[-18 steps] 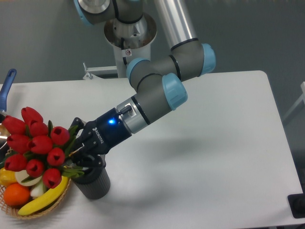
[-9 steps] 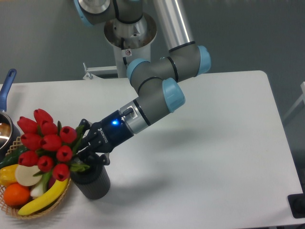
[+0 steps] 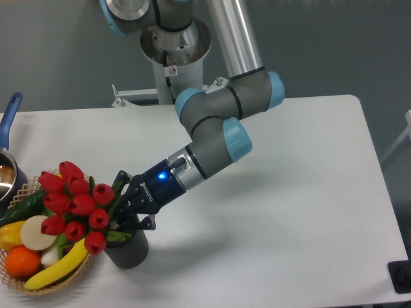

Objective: Insert the flowers into the vase
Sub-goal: 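Push the tulip stems down into the vase and straighten the bunch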

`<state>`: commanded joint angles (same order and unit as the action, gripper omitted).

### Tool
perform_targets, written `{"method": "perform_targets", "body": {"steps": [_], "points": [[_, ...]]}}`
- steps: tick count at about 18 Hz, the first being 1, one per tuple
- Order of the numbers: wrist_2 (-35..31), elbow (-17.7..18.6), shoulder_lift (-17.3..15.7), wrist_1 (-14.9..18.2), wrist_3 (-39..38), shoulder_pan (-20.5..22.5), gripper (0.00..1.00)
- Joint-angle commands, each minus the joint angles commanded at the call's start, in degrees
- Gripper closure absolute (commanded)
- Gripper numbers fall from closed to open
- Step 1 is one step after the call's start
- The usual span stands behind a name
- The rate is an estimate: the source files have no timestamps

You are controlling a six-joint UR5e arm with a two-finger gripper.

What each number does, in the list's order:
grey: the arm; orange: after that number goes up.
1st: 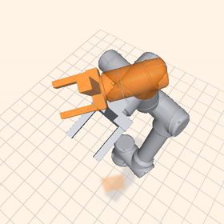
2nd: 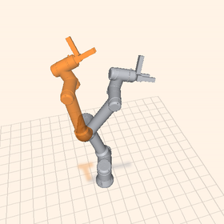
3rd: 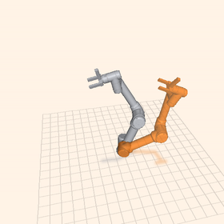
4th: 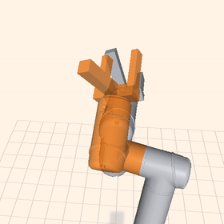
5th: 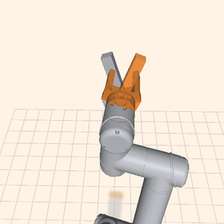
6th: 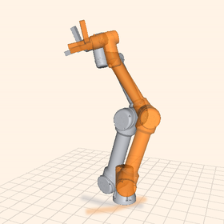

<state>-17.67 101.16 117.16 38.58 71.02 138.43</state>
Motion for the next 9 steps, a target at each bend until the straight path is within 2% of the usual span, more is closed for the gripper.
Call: {"method": "perform_targets", "body": {"steps": [4,5,9], "points": [[0.09,1.05,-0.26,0.00,0.00,0.44,0.32],[0.09,1.14,-0.26,0.00,0.00,0.44,0.25],[0.09,1.23,-0.44,0.00,0.00,0.53,0.17]]}}
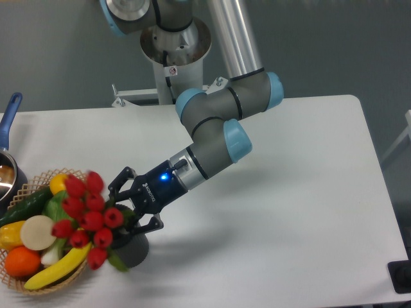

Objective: Insert the flowers into the vase
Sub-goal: 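Push the tulip stems down into the vase and straighten the bunch, then open the gripper to release the tulips in the vase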

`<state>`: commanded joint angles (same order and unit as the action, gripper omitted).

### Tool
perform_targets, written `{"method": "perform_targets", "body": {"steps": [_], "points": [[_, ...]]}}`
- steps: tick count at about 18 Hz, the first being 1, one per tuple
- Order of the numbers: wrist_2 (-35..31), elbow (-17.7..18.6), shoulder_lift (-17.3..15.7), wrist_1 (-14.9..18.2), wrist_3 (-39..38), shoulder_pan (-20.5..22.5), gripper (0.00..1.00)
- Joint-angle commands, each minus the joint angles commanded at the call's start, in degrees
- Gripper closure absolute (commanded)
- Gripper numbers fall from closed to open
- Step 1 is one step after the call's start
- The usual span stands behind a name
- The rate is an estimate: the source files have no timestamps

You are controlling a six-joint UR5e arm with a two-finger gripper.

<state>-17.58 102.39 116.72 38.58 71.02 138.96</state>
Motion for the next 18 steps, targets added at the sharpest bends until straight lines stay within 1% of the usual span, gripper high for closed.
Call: {"method": "perform_targets", "body": {"steps": [8,11,12,14,18], "points": [[0.09,0.79,-0.44,0.00,0.00,0.53,0.13],[0.17,1.49,-1.84,0.00,0.00,1.67,0.04],[0.26,2.36,-2.45,0.00,0.00,2.28,0.00],[0.35,4.82,-4.38,0.00,0.35,3.51,0.00],[0.53,10.01,-6.76,0.00,5.70,7.28,0.00]]}}
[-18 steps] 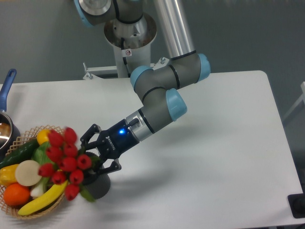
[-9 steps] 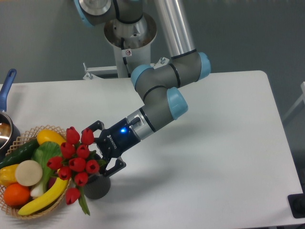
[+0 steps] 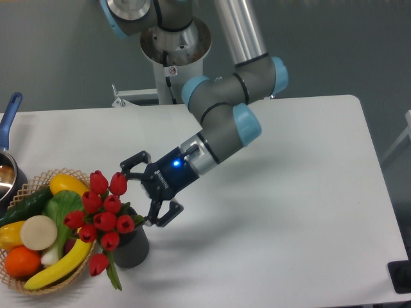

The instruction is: Insert the flowers into the vase

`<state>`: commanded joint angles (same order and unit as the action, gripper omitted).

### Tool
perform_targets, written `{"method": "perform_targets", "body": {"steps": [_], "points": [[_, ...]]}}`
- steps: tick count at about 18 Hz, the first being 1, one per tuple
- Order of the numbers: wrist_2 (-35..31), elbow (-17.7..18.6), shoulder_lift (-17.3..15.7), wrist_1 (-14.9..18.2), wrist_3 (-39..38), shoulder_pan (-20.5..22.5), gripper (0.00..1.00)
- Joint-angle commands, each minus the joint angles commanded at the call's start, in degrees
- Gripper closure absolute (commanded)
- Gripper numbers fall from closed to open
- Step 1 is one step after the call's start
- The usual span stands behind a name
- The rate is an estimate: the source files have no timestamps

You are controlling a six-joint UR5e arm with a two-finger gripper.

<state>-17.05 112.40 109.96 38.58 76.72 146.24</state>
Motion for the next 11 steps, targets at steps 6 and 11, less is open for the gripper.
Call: {"method": "perform_targets", "body": {"steps": [6,11], "points": [[-0.09,5.63,-6.42,0.00,0.98,8.26,0.00],[-0.61,7.49,-10.37,0.09,0.72,14.85,0.00]]}}
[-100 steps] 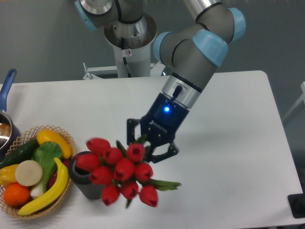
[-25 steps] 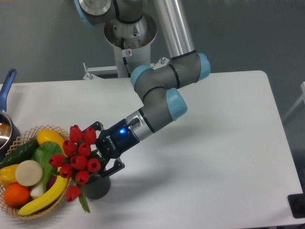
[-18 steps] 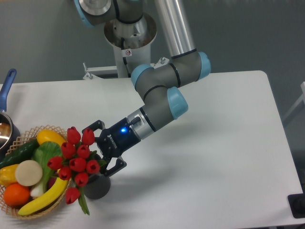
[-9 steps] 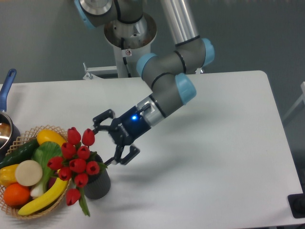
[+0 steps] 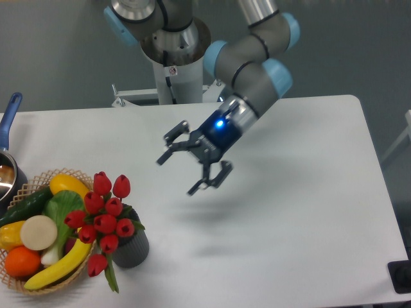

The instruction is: Insert the flowers into the vase

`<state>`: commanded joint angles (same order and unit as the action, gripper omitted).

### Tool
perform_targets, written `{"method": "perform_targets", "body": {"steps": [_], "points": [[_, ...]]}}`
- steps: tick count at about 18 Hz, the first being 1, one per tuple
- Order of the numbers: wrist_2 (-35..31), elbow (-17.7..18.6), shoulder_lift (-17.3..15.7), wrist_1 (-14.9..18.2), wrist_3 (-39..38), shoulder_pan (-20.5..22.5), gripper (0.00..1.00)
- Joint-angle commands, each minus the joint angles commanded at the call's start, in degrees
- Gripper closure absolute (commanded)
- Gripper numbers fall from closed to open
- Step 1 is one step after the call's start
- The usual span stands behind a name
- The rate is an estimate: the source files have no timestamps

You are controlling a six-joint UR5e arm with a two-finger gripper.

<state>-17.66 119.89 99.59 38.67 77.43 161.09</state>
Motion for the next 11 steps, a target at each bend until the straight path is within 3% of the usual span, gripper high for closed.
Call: {"method": "perform_targets", "body": {"steps": [2,5,11], "points": [[-0.18,-0.62,-0.97,0.17,-0.53,2.38,0.00],[-3.06,-1.67,0.16,0.26,-0.62,3.44,0.00],[-25.36,-4.22,1.04,0.53,-3.87,3.44,0.00]]}}
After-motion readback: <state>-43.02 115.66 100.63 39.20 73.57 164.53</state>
